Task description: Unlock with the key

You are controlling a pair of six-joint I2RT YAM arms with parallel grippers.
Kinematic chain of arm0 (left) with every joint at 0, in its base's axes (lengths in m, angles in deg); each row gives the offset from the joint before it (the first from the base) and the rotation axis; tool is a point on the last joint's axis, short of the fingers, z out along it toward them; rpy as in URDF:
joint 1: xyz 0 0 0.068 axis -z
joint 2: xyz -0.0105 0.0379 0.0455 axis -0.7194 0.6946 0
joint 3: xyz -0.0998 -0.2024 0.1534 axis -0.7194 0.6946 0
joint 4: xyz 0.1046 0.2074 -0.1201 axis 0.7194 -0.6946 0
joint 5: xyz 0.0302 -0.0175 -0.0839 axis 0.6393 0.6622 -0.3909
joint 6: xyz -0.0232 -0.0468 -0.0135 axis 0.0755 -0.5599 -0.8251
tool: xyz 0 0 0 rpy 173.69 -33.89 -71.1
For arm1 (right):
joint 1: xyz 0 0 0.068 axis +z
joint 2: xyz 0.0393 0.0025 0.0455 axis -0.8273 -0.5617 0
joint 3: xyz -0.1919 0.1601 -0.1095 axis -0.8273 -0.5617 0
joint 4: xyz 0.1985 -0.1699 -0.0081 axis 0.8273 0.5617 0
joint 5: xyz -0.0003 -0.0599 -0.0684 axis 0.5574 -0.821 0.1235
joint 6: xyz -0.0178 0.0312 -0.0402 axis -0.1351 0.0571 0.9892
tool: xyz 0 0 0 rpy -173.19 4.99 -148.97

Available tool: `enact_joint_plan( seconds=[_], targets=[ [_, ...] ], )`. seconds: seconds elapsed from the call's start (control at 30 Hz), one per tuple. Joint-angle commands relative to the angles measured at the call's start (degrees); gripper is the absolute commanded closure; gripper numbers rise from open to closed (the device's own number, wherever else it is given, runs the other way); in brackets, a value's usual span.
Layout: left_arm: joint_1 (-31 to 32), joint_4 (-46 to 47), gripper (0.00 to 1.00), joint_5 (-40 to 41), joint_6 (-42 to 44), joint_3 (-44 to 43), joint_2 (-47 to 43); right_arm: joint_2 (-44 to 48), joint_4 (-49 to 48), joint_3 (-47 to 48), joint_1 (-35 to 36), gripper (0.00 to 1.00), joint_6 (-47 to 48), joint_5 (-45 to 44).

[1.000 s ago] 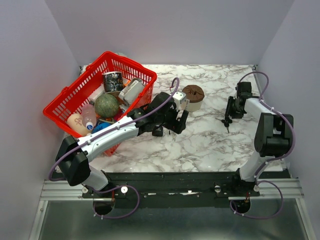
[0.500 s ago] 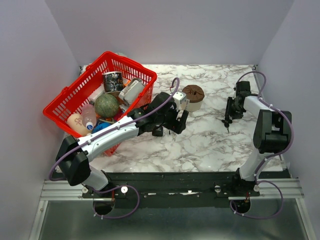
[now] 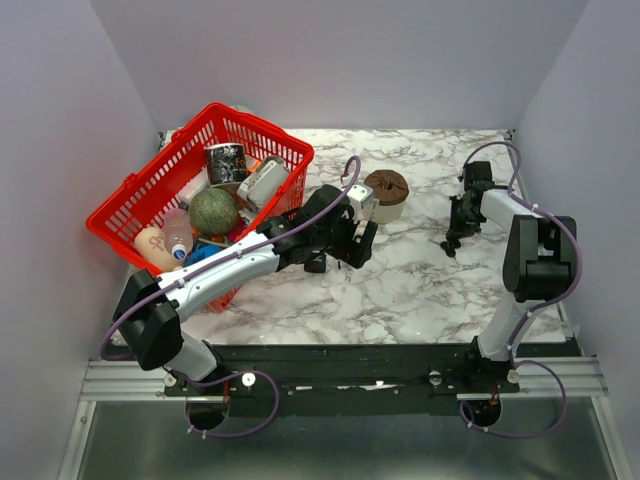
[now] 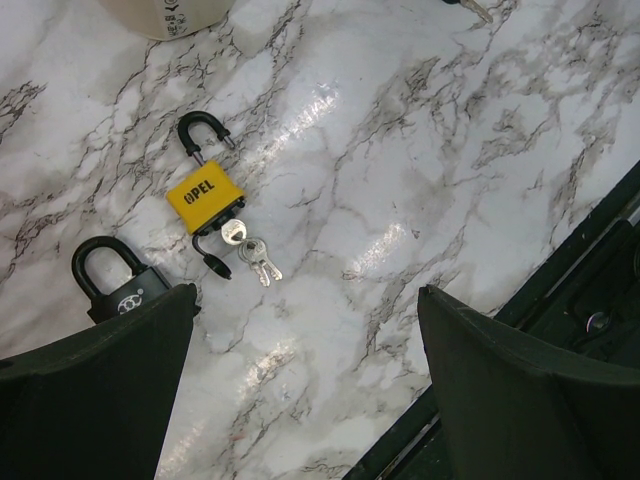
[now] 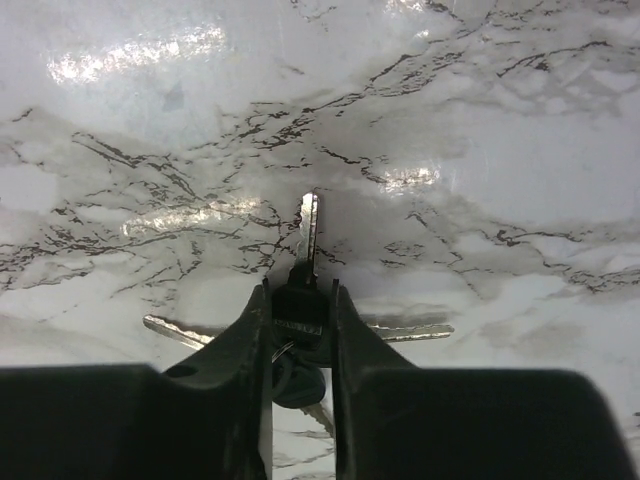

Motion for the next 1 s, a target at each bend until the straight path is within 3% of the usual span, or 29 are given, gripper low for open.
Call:
enact_joint_plan(
  seconds=[0.0,0.2,0.67,0.83,0.97],
  targets=[
    [0.2,0.0,0.01,0.0,0.5,-0.5,0.3,-0.6,1.8,0.3,0.6,0.87,-0.5,0.9],
    [0.2,-0.1,0.01,0.1,0.5,-0.5,0.3,2.6,-0.2,-1.9,0.6,0.99,-2.1,5.5],
    [0.2,-0.2,0.01,-0.1,0.4,-0.6,0.8,8.4,-2.7,-6.5,0.6,0.99,-3.5,5.4],
    [0.3,0.1,0.01,-0.1,0.2,-0.5,0.9,18.2,-5.9,-11.5,1.0,0.99,-4.2,10.3],
    [0.2,0.9,0.01,-0.9,-0.2,0.0,0.4,26.7,-10.5,-16.0,3.3,0.99,-3.3,18.9]
  ],
)
